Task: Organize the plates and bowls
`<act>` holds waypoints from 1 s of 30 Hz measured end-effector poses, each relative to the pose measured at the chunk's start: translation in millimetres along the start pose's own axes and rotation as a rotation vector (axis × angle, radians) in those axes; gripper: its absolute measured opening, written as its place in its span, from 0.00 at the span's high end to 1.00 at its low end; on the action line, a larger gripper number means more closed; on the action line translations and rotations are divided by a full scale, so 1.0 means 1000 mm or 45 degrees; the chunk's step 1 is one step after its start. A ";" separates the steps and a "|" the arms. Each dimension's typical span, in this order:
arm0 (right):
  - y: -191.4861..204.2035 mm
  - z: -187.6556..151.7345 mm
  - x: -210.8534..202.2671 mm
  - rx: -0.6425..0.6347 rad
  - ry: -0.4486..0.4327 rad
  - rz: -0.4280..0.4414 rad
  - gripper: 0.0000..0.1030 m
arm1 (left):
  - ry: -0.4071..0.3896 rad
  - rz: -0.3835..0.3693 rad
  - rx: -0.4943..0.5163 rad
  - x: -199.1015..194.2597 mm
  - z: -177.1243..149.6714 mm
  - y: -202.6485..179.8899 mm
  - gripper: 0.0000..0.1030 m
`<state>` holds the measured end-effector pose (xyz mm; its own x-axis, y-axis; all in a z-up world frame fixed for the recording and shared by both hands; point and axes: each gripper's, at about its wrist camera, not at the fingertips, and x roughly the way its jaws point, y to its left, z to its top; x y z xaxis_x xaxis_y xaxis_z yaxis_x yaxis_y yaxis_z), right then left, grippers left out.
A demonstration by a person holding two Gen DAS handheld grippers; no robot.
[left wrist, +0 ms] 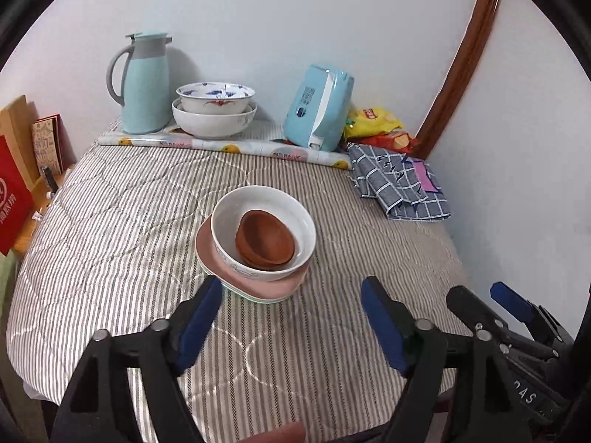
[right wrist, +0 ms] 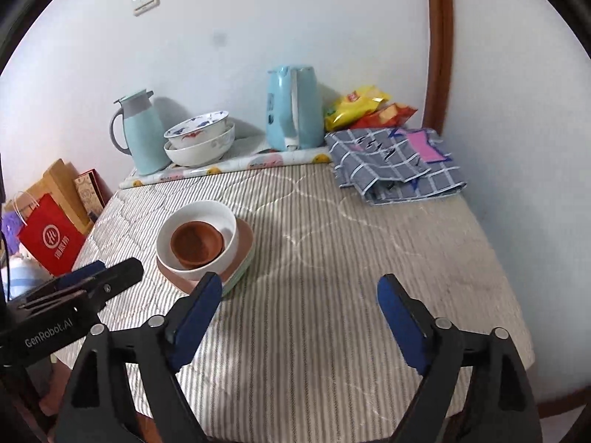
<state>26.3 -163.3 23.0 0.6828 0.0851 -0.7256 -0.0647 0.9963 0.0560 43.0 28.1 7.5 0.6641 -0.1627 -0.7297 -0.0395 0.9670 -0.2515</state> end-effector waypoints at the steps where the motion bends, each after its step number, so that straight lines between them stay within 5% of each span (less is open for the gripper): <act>1: -0.001 -0.001 -0.004 -0.001 -0.001 -0.007 0.13 | -0.003 -0.001 0.002 -0.003 -0.001 -0.002 0.19; 30: 0.003 -0.018 -0.042 -0.019 -0.052 -0.036 0.07 | -0.054 0.036 0.026 -0.038 -0.015 -0.008 0.16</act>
<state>-15.5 -164.2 40.9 0.7134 0.0576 -0.6984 -0.0554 0.9981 0.0257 6.9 23.2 27.3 0.6940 -0.1273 -0.7086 -0.0438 0.9749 -0.2181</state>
